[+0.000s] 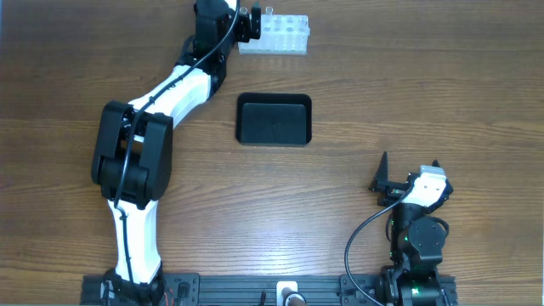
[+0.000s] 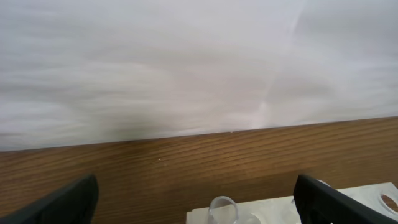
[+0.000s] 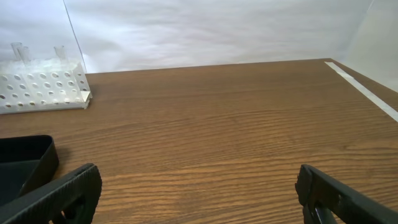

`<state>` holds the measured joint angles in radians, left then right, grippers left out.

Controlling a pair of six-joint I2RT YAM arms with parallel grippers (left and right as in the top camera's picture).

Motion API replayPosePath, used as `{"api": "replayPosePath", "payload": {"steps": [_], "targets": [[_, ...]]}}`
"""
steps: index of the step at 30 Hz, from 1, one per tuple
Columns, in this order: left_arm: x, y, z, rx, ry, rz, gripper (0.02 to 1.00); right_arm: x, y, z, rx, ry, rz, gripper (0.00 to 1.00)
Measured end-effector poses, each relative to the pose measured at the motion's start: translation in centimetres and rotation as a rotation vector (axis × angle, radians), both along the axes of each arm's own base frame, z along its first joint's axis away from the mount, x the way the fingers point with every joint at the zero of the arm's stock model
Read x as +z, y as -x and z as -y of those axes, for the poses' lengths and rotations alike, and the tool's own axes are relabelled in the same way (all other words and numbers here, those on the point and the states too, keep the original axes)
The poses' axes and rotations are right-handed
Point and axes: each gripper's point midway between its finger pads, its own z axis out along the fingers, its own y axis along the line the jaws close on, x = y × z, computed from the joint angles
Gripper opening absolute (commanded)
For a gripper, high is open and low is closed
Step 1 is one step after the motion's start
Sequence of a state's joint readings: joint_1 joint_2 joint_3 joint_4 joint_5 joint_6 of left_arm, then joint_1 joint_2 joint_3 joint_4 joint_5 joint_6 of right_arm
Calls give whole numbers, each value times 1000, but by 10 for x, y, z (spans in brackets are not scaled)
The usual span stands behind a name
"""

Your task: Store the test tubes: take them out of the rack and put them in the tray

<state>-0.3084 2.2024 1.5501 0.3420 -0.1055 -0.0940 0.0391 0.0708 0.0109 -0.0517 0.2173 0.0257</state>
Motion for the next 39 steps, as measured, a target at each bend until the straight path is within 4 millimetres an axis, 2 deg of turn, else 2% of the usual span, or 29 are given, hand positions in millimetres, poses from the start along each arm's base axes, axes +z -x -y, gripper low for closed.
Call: {"api": "replayPosePath", "payload": {"steps": [5,11,14,19,22,28,39], "targets": [[-3,-4,-3,25,-3,15,974,0,0,0,0,0,0,991],[-33,-7,-4,35,-11,-22,958,0,0,0,0,0,0,993],[-40,-7,-4,36,-11,-31,932,0,0,0,0,0,0,993],[-31,-15,-3,43,-1,-8,901,0,0,0,0,0,0,991],[-27,-18,-2,45,6,2,847,0,0,0,0,0,0,993],[-33,-18,-2,46,6,-7,801,0,0,0,0,0,0,993],[-34,-17,3,38,6,-8,711,0,0,0,0,0,0,991]]}}
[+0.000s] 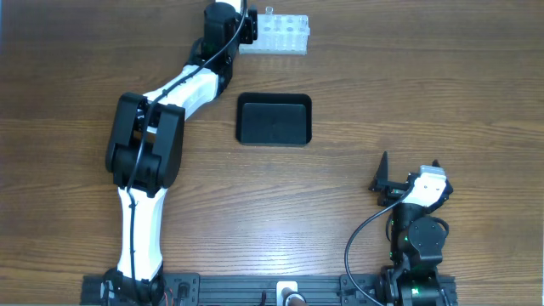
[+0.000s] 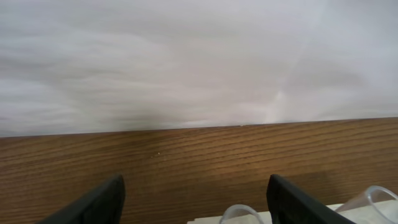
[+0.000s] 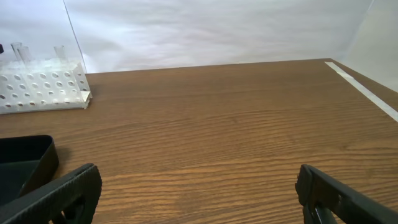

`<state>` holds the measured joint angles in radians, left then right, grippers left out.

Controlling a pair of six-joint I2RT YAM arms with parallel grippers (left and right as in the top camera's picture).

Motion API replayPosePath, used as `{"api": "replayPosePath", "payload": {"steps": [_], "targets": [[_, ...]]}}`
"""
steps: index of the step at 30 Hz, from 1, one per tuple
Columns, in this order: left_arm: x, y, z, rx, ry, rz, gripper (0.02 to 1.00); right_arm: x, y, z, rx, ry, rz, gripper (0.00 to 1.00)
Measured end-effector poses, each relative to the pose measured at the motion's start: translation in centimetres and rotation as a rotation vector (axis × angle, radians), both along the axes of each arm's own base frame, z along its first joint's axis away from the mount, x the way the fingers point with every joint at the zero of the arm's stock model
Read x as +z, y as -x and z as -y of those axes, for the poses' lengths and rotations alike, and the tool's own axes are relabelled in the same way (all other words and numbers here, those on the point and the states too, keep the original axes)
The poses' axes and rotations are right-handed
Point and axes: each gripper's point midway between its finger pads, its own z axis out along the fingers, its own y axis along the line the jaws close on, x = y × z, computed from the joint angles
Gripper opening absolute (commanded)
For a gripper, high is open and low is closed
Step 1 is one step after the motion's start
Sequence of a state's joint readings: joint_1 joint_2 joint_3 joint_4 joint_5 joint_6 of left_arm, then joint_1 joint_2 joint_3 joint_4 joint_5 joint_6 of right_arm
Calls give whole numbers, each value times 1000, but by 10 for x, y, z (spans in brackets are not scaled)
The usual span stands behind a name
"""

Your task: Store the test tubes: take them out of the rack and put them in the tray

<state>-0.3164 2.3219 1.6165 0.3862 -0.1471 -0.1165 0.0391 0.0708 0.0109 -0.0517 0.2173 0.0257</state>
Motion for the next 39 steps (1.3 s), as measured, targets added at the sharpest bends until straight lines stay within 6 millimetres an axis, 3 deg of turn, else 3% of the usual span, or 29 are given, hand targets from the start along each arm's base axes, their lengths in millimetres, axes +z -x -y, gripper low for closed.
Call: {"api": "replayPosePath", "payload": {"steps": [7,22,31,39], "targets": [[0,1,3,-4,-1,-1,623,0,0,0,0,0,0,991],[-5,3,4,-7,-6,-20,592,0,0,0,0,0,0,991],[-5,4,7,-11,-3,-20,404,0,0,0,0,0,0,991],[-5,4,7,-11,-4,-21,334,0,0,0,0,0,0,993]]}}
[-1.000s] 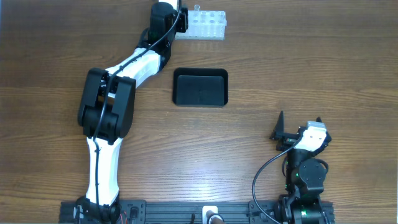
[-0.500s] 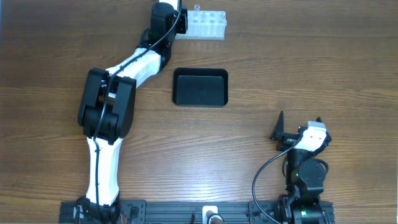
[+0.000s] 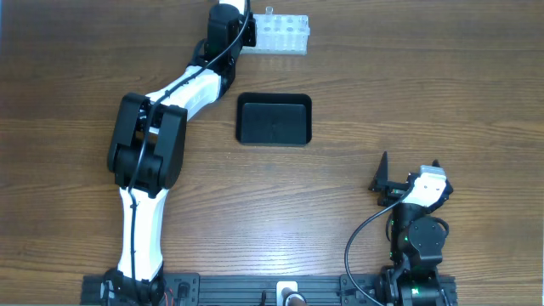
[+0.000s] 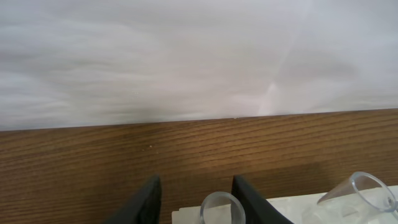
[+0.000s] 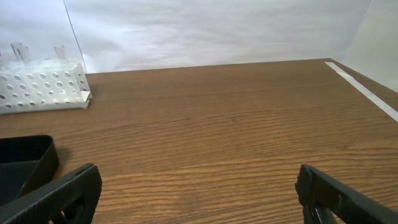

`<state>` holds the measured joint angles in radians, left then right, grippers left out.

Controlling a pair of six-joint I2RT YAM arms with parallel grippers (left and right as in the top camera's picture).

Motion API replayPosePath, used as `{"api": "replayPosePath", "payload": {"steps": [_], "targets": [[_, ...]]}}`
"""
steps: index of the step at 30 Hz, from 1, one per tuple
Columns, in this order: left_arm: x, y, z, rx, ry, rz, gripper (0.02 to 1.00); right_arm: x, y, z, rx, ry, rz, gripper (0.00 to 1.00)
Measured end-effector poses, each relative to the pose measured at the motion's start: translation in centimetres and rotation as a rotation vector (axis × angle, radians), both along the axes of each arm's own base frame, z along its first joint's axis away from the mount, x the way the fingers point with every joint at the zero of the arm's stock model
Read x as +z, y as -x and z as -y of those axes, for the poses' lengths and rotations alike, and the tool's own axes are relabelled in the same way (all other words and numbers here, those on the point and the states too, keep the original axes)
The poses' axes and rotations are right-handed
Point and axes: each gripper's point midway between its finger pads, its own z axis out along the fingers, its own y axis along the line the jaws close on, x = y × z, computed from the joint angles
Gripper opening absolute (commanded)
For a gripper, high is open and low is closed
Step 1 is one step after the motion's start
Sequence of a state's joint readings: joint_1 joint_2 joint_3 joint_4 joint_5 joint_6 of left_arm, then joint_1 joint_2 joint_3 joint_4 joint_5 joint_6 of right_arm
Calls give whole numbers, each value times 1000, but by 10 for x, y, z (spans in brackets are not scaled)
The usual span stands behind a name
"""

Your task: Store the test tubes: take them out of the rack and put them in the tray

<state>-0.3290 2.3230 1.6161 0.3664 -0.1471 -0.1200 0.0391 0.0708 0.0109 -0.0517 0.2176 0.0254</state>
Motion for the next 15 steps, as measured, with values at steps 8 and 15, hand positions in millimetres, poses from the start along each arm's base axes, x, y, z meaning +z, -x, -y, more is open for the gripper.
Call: {"api": "replayPosePath", "payload": {"steps": [8,15], "targets": [[0,1,2,-3,0,0,248,0,0,0,0,-1,0,993],[1,2,7,-11,1,4,176,0,0,0,0,0,0,993]]}}
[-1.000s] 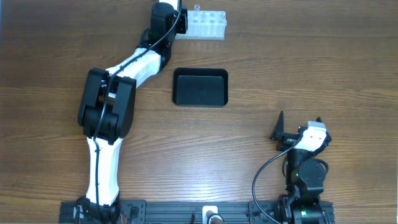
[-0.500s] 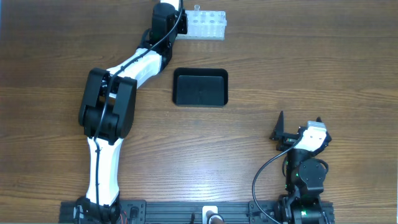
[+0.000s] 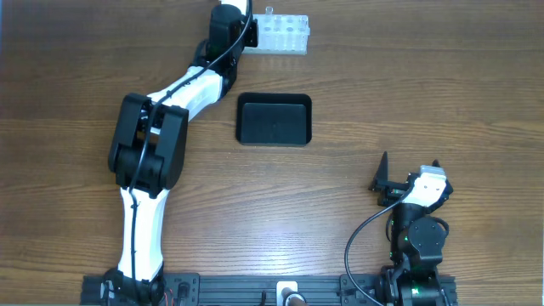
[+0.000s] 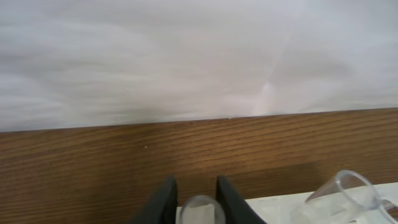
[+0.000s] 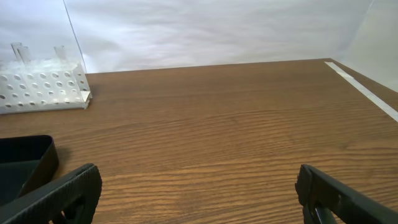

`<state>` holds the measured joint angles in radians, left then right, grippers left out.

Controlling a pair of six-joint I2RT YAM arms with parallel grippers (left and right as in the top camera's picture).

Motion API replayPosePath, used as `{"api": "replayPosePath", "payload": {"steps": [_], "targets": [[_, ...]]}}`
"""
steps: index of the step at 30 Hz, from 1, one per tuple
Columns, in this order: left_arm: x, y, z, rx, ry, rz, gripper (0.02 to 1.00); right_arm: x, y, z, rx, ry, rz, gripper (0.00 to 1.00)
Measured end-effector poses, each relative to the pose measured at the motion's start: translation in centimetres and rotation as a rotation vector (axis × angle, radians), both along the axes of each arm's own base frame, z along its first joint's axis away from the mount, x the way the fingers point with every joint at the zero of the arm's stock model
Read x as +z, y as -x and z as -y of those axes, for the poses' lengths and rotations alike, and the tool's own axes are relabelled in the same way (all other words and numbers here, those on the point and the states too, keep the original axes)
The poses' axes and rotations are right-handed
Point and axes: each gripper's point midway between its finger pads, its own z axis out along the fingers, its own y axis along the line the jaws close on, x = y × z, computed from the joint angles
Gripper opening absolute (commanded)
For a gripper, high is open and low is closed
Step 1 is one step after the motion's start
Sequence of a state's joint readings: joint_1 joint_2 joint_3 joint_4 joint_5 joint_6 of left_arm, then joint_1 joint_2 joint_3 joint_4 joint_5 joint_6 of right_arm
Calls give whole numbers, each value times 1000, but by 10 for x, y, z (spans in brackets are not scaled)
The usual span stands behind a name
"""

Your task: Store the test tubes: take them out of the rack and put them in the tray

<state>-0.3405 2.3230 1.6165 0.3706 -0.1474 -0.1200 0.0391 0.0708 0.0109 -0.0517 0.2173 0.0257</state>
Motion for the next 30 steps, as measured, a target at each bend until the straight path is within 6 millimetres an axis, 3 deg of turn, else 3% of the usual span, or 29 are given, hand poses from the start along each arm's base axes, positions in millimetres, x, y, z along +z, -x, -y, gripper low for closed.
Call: {"api": "replayPosePath", "payload": {"steps": [10,14,17,21,25,27,30], "targets": [[-2,4,6,-8,-7,-14,148,0,0,0,0,0,0,993],[9,9,3,-1,-19,-39,128,0,0,0,0,0,0,993],[42,15,0,5,-15,-19,119,0,0,0,0,0,0,993],[123,33,-8,12,11,57,126,0,0,0,0,0,0,993],[213,74,-23,14,36,122,130,0,0,0,2,0,0,993],[239,99,-29,5,34,104,128,0,0,0,2,0,0,993],[239,131,-34,0,29,-2,126,0,0,0,2,0,0,993]]}}
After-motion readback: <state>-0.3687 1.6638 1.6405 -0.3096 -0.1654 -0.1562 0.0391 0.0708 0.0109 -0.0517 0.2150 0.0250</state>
